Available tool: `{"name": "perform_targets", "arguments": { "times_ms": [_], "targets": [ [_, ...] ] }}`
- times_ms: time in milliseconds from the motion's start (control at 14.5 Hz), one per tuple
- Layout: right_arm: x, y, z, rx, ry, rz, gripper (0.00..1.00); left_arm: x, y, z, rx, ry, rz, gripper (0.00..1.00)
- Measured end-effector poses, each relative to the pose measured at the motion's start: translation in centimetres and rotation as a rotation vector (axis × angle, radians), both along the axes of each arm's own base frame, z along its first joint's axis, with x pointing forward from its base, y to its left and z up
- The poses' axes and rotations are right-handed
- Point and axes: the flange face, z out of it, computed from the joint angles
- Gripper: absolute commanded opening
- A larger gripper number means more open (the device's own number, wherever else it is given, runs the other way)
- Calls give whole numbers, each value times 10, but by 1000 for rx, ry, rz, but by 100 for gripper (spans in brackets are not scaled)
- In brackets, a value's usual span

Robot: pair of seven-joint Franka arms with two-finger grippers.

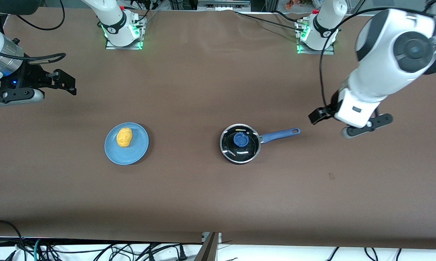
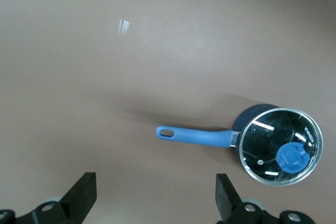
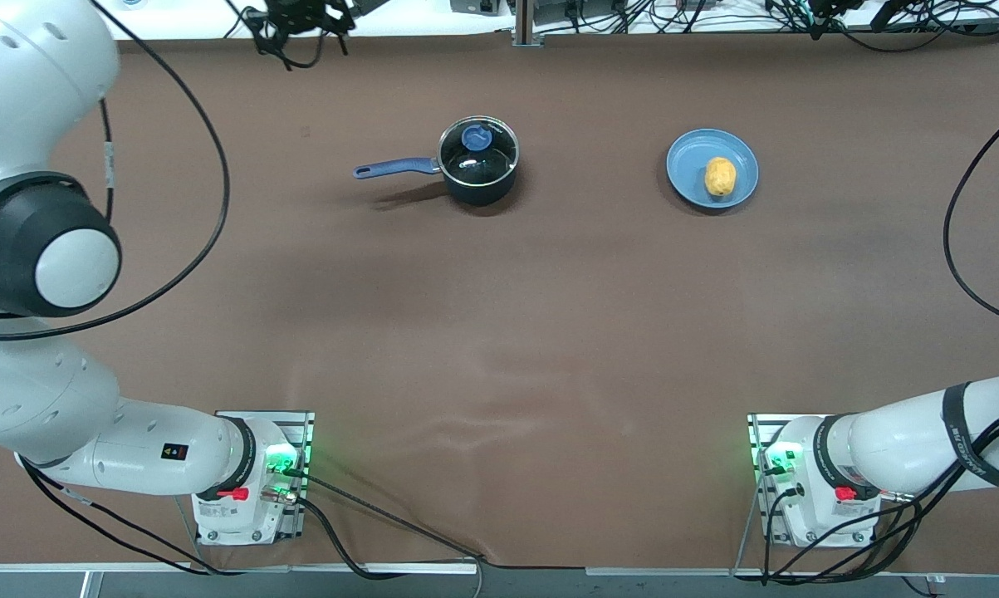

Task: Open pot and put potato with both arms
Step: 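Move the left gripper over the glass lid of the saucepan, then lower the left gripper and grasp the blue lid knob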

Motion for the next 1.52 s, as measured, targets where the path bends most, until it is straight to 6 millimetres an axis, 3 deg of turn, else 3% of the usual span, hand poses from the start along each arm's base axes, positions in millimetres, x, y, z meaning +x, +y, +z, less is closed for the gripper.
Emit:
{"name": "perform_targets", "arguments": {
  "times_ms": [484, 1037, 1244, 1521],
  "targets": [
    [0, -1, 0, 0, 0, -2, 100, 25, -76, -49, -16, -16, 229, 100],
    [0, -1, 0, 0, 0, -3, 100, 22, -159, -120, -11, -75, 485, 100],
    [0, -2, 0, 0, 0, -3, 100, 18, -181, -139, -34, -87, 544, 100],
    [0, -4, 0, -1, 3, -6, 100, 20, -196, -165, -58, -107, 595, 100]
  ]
}}
